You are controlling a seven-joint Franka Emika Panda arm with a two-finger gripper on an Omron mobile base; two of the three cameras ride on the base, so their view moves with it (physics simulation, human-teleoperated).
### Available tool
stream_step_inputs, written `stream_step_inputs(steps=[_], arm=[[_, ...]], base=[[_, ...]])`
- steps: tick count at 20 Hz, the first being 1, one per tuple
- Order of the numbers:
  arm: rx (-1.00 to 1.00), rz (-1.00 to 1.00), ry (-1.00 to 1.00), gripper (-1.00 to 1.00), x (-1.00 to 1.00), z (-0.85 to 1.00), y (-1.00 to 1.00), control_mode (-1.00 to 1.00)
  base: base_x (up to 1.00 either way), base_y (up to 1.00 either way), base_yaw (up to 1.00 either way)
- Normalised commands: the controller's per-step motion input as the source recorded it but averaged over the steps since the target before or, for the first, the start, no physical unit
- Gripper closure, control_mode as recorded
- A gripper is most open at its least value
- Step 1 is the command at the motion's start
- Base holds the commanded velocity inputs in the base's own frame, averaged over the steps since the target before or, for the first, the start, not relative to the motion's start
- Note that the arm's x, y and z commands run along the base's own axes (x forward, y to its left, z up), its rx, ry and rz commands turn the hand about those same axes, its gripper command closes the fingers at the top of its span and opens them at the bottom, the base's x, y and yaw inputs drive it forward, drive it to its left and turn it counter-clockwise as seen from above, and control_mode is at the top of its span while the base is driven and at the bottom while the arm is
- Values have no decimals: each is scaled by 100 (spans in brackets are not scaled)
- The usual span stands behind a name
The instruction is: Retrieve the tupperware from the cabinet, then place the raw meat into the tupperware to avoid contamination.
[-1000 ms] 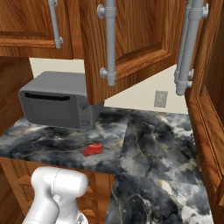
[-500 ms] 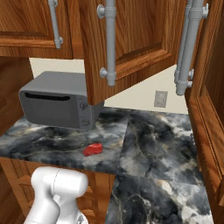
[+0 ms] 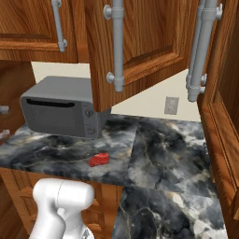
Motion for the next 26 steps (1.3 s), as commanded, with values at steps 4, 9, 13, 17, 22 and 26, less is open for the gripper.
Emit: stream_step_inputs(steps=[4, 9, 13, 17, 22, 26], arm=[[-11, -20, -16, -100, 42, 1, -21, -100], [-8, -19, -15, -100, 39, 10, -21, -100], [-2, -18, -15, -100, 34, 26, -28, -100], [0, -16, -20, -100, 24, 39, -32, -100], [0, -12, -21, -100, 19, 41, -43, -100], [3, -8, -23, -100, 2, 43, -64, -100]], base=[[0, 0, 0], [0, 0, 0], [0, 0, 0], [0, 0, 0], [0, 0, 0], [0, 0, 0]])
